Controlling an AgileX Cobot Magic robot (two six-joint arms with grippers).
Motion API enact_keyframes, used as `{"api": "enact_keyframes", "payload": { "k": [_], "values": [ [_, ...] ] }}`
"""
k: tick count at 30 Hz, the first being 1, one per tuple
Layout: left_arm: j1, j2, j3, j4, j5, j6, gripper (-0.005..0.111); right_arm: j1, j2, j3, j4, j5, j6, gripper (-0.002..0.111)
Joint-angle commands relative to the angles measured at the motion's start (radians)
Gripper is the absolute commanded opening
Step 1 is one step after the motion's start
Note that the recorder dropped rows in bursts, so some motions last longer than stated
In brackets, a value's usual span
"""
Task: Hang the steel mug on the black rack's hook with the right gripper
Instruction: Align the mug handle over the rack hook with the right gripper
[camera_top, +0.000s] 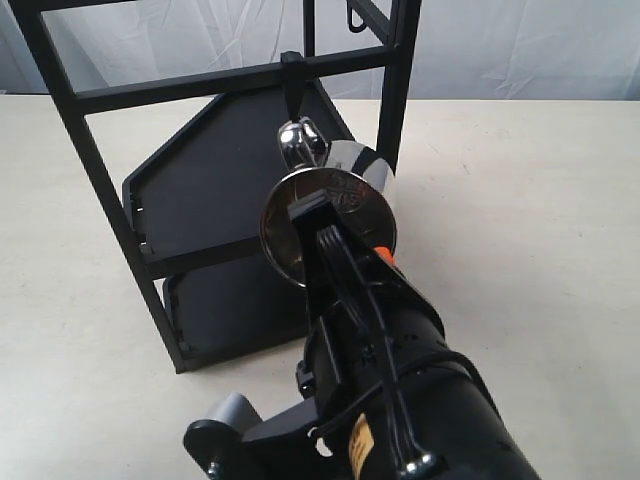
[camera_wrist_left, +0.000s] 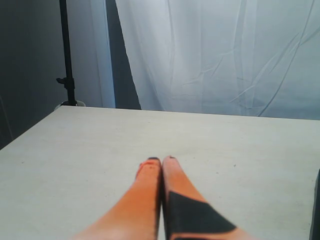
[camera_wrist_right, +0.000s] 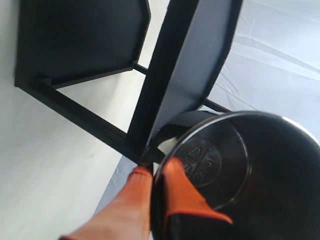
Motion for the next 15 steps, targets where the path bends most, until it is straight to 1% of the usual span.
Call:
{"api": "enact_keyframes", "payload": {
  "k": [1, 7, 15],
  "values": [
    [-0.009, -0.005, 0.000, -0.007, -0.005, -0.002, 0.002, 0.002, 0.000, -0.007, -0.039, -0.021, 0.016, -0.001],
    [-0.009, -0.005, 0.000, -0.007, -0.005, -0.002, 0.002, 0.002, 0.003, -0.007, -0.021, -0.100, 0.016, -0.001],
    [-0.009, -0.005, 0.000, -0.007, -0.005, -0.002, 0.002, 0.002, 0.011, -0.007, -0.021, -0.072, 0.046, -0.001]
  ]
}}
